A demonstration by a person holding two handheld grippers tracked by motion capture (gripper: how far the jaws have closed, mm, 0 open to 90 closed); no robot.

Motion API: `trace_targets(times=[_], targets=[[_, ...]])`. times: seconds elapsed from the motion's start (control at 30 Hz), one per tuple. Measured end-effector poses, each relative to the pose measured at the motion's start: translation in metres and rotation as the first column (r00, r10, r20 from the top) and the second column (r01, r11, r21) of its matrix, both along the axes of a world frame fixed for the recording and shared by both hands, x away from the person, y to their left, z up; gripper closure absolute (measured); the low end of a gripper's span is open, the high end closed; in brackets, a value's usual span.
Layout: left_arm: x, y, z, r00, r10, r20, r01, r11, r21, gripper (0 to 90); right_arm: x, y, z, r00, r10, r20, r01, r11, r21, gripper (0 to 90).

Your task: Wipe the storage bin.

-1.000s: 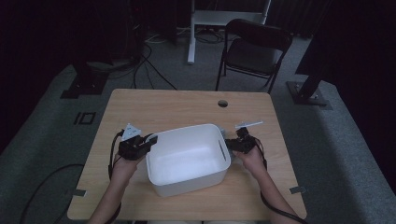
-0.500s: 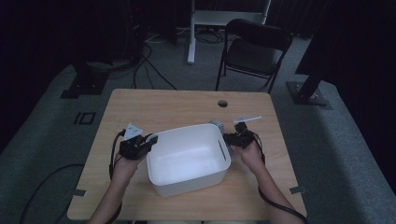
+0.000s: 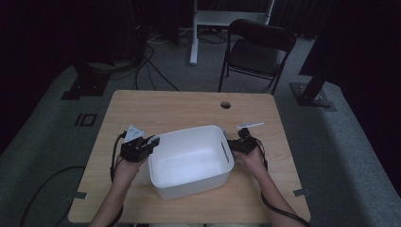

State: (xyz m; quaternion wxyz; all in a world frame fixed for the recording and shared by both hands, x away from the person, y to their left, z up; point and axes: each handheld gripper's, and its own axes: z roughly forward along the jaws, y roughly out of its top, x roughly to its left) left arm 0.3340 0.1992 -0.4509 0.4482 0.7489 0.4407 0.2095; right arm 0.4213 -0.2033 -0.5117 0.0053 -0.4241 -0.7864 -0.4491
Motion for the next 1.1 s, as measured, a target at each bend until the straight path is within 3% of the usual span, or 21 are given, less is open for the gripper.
trace_targets(times=[0.23,0.37,0.47,0.53,0.57,0.67,0.77,0.97,1.1], targets=[[0.000,0.000,0.000,1.0000,0.002,0.000,-0.002,1.0000,-0.004,75.2,-0.023,-0.019,0.029,0.9966,0.012,0.082,-0.020,0.9958,0.089,76.7],[0.000,-0.001,0.000,1.0000,0.004,0.000,-0.004,1.0000,-0.003,75.2,-0.030,-0.010,0.024,0.9953,0.042,0.087,-0.041,0.9991,-0.005,76.8],[0.000,-0.002,0.000,1.0000,0.009,0.001,-0.009,1.0000,-0.002,75.2,-0.031,-0.005,0.010,0.9975,0.031,0.064,-0.028,0.9987,-0.043,76.9],[0.000,-0.002,0.000,0.9999,0.010,0.001,-0.010,0.9999,-0.004,75.2,-0.032,0.002,-0.003,0.9984,0.032,0.048,-0.025,0.9914,-0.129,77.1],[0.000,-0.001,0.000,1.0000,0.008,0.000,-0.008,1.0000,-0.004,75.2,-0.033,0.003,-0.010,0.9988,0.029,0.040,-0.023,0.9901,-0.138,77.1],[0.000,-0.001,0.000,1.0000,0.005,0.000,-0.005,1.0000,-0.006,75.2,-0.030,-0.002,-0.012,0.9997,0.023,0.010,-0.022,0.9955,-0.092,77.0],[0.000,-0.001,0.000,1.0000,0.002,0.000,-0.002,1.0000,-0.007,75.1,-0.035,-0.008,0.000,0.9993,0.026,0.028,-0.024,0.9977,-0.064,76.9],[0.000,-0.001,-0.001,1.0000,0.000,0.000,0.000,1.0000,-0.007,75.1,-0.060,-0.039,0.037,0.9927,0.002,0.120,-0.010,0.9976,0.068,76.6],[0.000,-0.002,0.000,1.0000,0.002,0.001,-0.002,1.0000,-0.005,75.2,-0.085,-0.051,0.057,0.9832,0.012,0.182,-0.029,0.9951,0.095,76.6]])
